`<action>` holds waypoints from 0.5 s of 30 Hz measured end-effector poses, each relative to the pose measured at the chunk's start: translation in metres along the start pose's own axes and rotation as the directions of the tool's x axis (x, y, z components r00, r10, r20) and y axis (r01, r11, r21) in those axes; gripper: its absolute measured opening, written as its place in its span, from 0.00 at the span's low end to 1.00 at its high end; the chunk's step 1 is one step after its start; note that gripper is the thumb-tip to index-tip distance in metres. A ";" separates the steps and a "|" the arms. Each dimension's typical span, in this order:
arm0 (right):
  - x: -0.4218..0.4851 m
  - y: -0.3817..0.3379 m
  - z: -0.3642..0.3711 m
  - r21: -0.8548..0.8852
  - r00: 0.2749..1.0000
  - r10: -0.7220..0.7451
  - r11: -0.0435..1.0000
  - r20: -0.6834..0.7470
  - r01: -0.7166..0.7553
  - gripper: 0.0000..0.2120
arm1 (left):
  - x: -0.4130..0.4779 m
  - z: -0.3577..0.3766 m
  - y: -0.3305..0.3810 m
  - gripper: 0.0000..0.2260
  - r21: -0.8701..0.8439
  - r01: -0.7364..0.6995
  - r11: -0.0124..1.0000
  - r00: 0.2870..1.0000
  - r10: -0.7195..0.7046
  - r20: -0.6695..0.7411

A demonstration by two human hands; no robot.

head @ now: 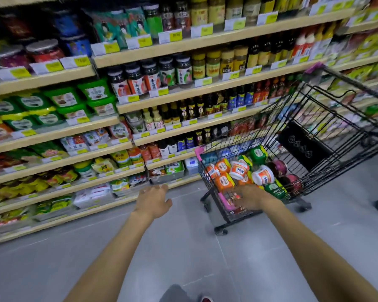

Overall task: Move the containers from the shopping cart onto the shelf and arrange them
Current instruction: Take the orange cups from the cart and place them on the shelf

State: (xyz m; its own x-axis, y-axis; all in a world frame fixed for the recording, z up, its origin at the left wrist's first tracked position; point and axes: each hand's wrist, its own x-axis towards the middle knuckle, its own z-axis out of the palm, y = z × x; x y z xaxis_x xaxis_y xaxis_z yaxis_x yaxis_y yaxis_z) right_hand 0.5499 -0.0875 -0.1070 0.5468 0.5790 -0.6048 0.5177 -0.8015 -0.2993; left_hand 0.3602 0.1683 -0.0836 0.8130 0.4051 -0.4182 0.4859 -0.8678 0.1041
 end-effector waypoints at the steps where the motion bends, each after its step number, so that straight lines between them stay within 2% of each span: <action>1: -0.002 -0.002 -0.002 0.009 1.000 0.003 1.000 0.005 -0.003 0.22 | 0.005 -0.002 0.002 0.20 -0.003 -0.013 1.000 1.000 0.014 0.007; 3: 0.005 0.002 -0.006 0.025 0.999 0.032 0.999 -0.001 -0.032 0.23 | 0.021 -0.003 0.009 0.21 -0.013 -0.036 0.999 0.999 0.036 0.013; 7: 0.045 0.027 -0.013 0.100 0.986 0.163 0.981 0.021 -0.164 0.28 | 0.103 -0.006 0.032 0.21 0.009 -0.162 0.987 0.981 0.160 0.110; 11: 0.075 0.046 -0.030 0.163 0.975 0.223 0.962 -0.009 -0.219 0.26 | 0.191 -0.015 0.054 0.19 -0.049 -0.290 0.956 0.934 0.294 0.205; 15: 0.105 0.062 -0.045 0.267 0.927 0.374 0.891 0.026 -0.367 0.22 | 0.270 -0.024 0.073 0.15 -0.052 -0.391 0.919 0.877 0.389 0.282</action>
State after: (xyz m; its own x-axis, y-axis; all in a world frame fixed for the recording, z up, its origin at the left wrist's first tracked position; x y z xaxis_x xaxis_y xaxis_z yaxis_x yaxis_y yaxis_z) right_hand 0.6685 -0.0697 -0.1556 0.6834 0.2327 -0.6920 0.0847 -0.9667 -0.2415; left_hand 0.6230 0.2217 -0.1671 0.8114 -0.0641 -0.5810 0.1448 -0.9409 0.3061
